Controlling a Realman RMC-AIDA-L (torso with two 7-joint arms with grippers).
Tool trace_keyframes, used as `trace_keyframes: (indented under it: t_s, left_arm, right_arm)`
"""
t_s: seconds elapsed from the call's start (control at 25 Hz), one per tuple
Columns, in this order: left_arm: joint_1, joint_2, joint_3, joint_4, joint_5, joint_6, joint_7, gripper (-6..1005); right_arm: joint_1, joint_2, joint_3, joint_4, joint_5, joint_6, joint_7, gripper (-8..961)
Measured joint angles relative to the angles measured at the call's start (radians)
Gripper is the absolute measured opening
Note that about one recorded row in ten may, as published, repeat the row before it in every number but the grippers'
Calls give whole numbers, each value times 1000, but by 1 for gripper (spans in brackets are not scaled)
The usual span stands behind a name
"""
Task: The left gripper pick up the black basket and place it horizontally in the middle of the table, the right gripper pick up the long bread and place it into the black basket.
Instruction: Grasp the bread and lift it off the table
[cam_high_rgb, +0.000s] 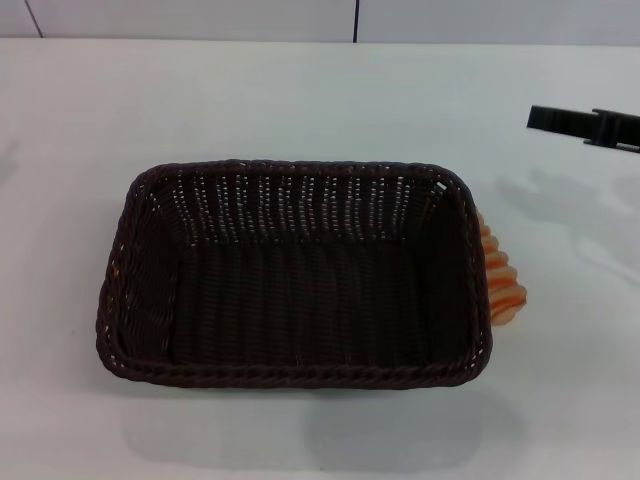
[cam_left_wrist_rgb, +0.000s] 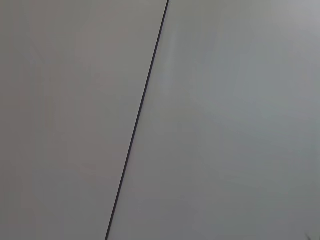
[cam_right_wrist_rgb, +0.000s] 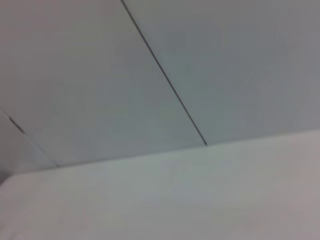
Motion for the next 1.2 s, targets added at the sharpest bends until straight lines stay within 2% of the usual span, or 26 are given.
trace_keyframes:
  t_s: [0.48,1.2]
  left_arm:
    - [-5,-5,6,1,-7,-5,0,850]
    - [-5,-5,6,-7,-7,-9,-4,850]
  right_arm:
    - [74,-2,50,-103,-89,110,19,561]
    - [175,0,42,-289,-116,130,11,559]
